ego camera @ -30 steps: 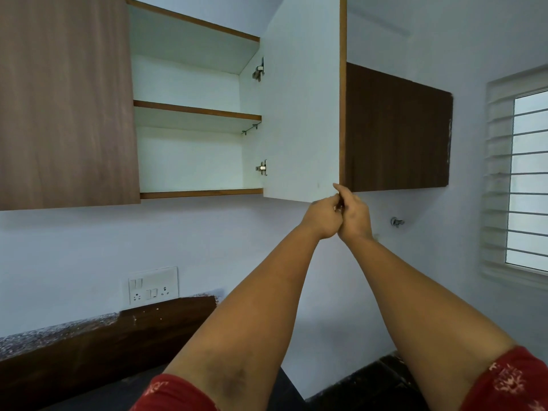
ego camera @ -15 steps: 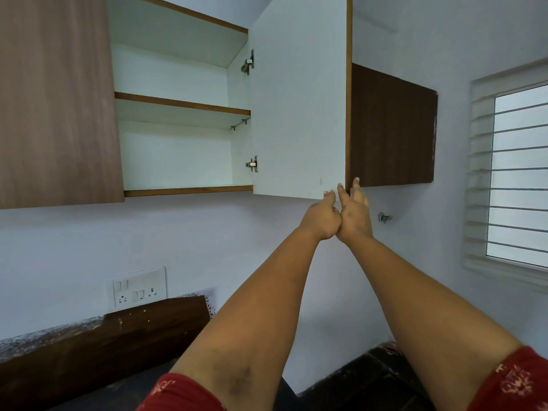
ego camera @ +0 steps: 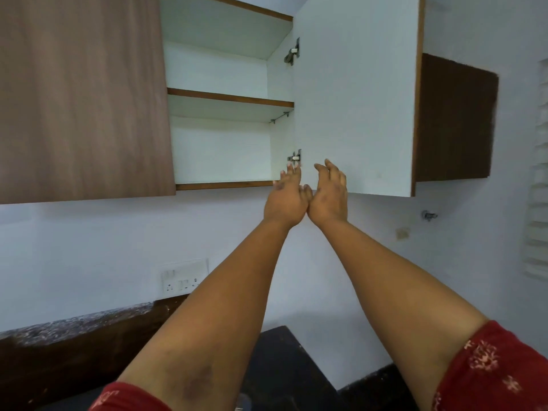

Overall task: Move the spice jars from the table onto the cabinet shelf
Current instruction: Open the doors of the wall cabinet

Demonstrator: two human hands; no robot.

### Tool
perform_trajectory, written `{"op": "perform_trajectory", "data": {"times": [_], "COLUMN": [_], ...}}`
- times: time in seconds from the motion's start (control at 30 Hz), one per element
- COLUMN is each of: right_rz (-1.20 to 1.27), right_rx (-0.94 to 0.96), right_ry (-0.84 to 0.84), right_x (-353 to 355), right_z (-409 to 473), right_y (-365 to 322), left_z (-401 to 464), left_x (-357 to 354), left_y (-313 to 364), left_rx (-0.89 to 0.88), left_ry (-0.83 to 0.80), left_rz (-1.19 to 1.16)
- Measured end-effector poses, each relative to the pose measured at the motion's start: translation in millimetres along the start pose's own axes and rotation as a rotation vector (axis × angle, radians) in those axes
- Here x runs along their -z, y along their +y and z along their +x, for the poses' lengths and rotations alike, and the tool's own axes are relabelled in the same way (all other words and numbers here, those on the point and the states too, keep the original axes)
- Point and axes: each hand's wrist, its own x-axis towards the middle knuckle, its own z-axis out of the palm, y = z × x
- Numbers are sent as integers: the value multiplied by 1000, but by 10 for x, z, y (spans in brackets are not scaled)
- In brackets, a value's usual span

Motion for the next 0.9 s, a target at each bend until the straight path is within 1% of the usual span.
{"op": "perform_trajectory", "data": {"times": [0.13,0.23,0.3,0.37,0.43,0.53,0.63,0.77,0.83,0.9], "right_rz": [91,158,197,224,212,189,227,234,258,295], "right_rx": [20,44,48,63,87,144,163,137,110,46], "right_ry": [-45,-79,-110,-155,-245,-397,-430,-452,-458,-492], "right_x": [-565,-920,-1183,-1462,-1727,-2088,-2394,-2731,-2869,-2969], "right_z": [-65,-132,-186,-249,-285,-315,-326,-190,-42,99], "right_y": [-508,-811,-1046,-1284,-1503,-1807,-2050,-2211,-2269,-2321], "left_z": [-72,-141,-185,-230,-248,-253,-234,-106,-13,52], "left_x": [507,806,1028,1248,1447,1706,1897,2006,2025,2031], "left_y": [-648,-1042,-1343,-1690,-2008,-2405,-2745,-3084,-3231,-3357], "left_rx": [-21,-16,-22,-10,30,93,141,182,182,173], "left_ry": [220,276,299,300,287,244,223,203,188,183], "left_rz": [111,185,290,467,624,740,796,827,843,855]}}
